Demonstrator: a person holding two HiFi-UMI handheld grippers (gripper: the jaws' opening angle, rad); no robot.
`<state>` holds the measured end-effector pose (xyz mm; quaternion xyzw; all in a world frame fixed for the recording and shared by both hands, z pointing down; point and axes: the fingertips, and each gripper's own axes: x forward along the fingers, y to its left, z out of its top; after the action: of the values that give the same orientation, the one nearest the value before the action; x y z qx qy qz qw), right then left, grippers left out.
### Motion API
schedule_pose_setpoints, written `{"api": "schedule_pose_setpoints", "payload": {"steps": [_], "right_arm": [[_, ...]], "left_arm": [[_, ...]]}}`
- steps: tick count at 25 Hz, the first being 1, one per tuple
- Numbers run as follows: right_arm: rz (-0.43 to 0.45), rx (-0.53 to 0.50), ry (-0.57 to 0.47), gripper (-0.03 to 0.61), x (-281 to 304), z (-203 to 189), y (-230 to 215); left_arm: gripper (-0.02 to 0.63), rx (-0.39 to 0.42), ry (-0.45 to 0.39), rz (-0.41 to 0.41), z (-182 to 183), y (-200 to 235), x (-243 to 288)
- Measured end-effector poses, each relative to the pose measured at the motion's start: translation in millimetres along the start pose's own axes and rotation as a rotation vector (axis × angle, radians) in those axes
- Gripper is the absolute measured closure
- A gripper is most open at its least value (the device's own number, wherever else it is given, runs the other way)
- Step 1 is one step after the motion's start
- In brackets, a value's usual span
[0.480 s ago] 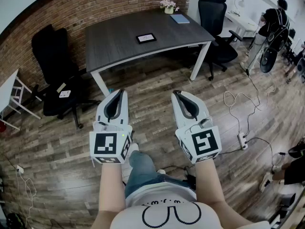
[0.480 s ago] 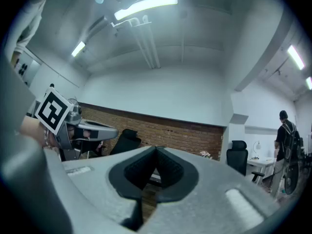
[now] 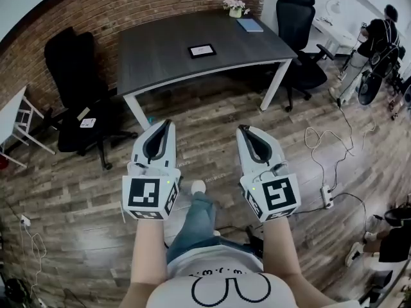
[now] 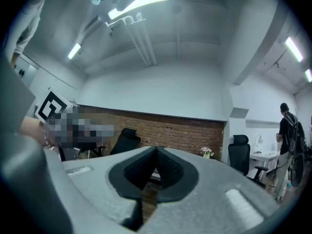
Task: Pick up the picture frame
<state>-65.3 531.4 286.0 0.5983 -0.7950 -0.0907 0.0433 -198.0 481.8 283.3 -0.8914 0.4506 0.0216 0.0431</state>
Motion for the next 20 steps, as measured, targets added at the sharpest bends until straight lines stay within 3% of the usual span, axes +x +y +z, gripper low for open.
{"api": "schedule_pose_setpoints", "payload": {"steps": [8, 20], "right_arm": [[0.012, -0.009, 0.019, 0.578, 81.5, -18.9, -40.9], [0.039, -0.007, 0.054, 0.578, 271.3, -33.4, -101.6]], "left_arm": [[0.615, -0.051, 0.011, 0.000, -23.9, 41.5, 88.6], [0.615, -0.096, 0.026, -0.001, -43.9, 149.7, 252.5]]}}
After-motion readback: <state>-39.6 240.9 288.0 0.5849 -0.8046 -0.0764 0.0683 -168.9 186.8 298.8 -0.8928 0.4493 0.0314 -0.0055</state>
